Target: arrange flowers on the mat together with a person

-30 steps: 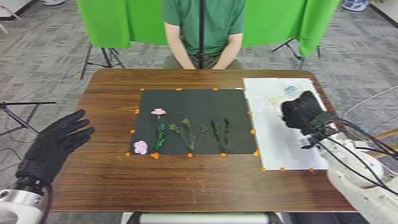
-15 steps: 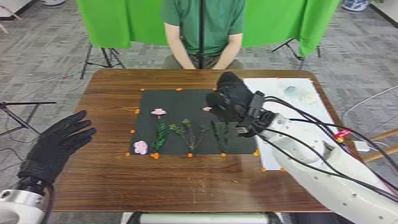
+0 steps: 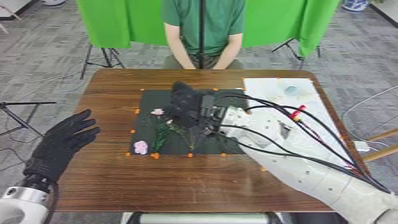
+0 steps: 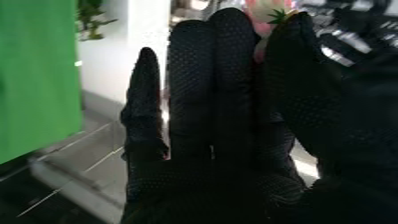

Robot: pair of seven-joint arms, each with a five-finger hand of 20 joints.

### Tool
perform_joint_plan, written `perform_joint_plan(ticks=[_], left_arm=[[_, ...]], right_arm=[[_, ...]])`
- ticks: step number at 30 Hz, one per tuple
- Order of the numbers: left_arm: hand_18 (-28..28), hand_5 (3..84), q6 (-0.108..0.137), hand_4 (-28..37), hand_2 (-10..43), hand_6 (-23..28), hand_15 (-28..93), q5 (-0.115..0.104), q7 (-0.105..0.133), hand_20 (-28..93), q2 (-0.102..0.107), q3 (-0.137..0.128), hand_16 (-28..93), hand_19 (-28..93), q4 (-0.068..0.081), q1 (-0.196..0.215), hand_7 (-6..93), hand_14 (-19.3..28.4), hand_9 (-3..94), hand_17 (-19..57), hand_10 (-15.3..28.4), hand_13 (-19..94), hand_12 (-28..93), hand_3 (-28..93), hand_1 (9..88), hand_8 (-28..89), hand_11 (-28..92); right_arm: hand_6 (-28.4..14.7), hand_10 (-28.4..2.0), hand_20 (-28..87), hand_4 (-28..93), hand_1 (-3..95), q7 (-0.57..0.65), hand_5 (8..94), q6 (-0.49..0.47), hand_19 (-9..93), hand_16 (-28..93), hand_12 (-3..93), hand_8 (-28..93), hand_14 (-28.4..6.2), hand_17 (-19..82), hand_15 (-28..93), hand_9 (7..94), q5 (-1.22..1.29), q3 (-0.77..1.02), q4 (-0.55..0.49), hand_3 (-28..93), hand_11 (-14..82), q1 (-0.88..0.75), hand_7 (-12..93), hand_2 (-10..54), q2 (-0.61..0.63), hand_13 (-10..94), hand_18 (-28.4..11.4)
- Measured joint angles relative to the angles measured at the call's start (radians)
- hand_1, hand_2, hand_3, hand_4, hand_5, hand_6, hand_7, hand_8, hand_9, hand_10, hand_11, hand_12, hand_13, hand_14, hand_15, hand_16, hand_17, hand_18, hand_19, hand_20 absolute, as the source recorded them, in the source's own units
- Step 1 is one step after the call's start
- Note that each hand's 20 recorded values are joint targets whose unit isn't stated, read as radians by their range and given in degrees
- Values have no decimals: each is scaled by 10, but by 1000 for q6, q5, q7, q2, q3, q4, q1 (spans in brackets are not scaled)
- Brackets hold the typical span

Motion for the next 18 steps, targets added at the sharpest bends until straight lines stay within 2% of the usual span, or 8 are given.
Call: perform_joint_plan(ticks=[10, 18], left_arm=[[217, 335, 6, -247, -11, 48, 306, 0, 4, 73, 10, 4, 1, 468, 1, -1, 175, 157, 293, -64, 120, 249, 179, 694, 287, -90, 192], [216, 336, 6, -250, -15, 47, 306, 0, 7, 73, 14, 7, 2, 467, 3, -5, 178, 156, 293, -63, 118, 249, 180, 699, 284, -91, 194]], right_arm=[[53, -45, 370, -283, 484, -16, 670, -18, 522, 382, 506, -29, -24, 221, 503, 756, -52, -91, 148, 745, 208, 118, 518, -91, -62, 599, -128], [55, -44, 364, -283, 485, -16, 668, -90, 509, 383, 500, -32, -21, 218, 488, 754, -109, -90, 182, 741, 193, 148, 519, -90, -80, 592, -126]])
